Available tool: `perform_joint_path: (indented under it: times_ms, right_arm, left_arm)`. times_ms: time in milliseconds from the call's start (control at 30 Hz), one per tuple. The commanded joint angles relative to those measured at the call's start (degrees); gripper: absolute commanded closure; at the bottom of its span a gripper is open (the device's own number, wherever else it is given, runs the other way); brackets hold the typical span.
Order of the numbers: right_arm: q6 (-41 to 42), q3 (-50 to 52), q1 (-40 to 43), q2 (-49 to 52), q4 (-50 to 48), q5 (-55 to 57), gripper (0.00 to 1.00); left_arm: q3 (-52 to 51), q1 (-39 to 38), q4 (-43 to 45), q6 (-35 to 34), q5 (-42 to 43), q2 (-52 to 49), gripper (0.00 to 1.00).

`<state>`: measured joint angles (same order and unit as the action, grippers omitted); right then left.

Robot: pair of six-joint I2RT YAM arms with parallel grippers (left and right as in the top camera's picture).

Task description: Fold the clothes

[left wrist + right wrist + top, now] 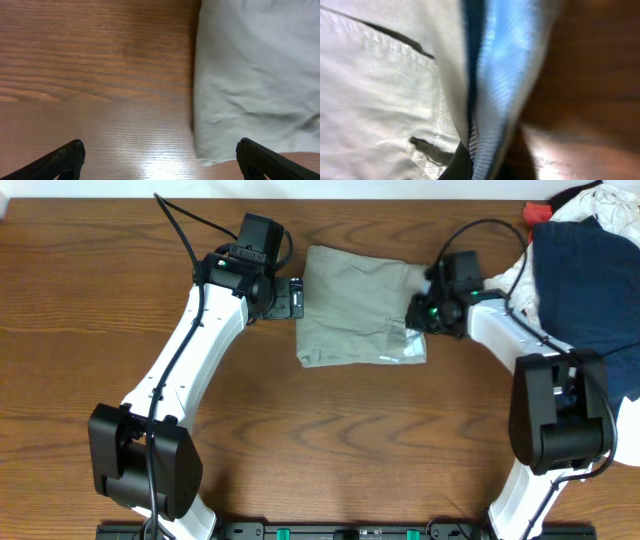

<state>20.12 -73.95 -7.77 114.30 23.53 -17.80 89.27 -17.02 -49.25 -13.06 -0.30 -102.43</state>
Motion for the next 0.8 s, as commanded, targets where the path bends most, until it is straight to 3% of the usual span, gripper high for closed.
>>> perform_joint_path:
  times_ms: [0,367,767]
  right_arm:
    - [-0.9,-5.09,3.19,-3.65,-0.59,-7.08,0.99]
    - [-1.14,-7.26,3.41,-4.76,1.55,-7.13,0.99]
    - [-3.91,-7.26,-8.79,1.11,3.61,-6.67,0.99]
  left_arm:
    - [-0.83,0.09,-0.28,0.76,-1.95,-0.24,0.02]
    - [-0.83,0.35,-0.42,0.76,-1.92,-0.28,0.02]
    - [-0.83,0.35,-0.46,0.81,-1.95,-0.28,0.02]
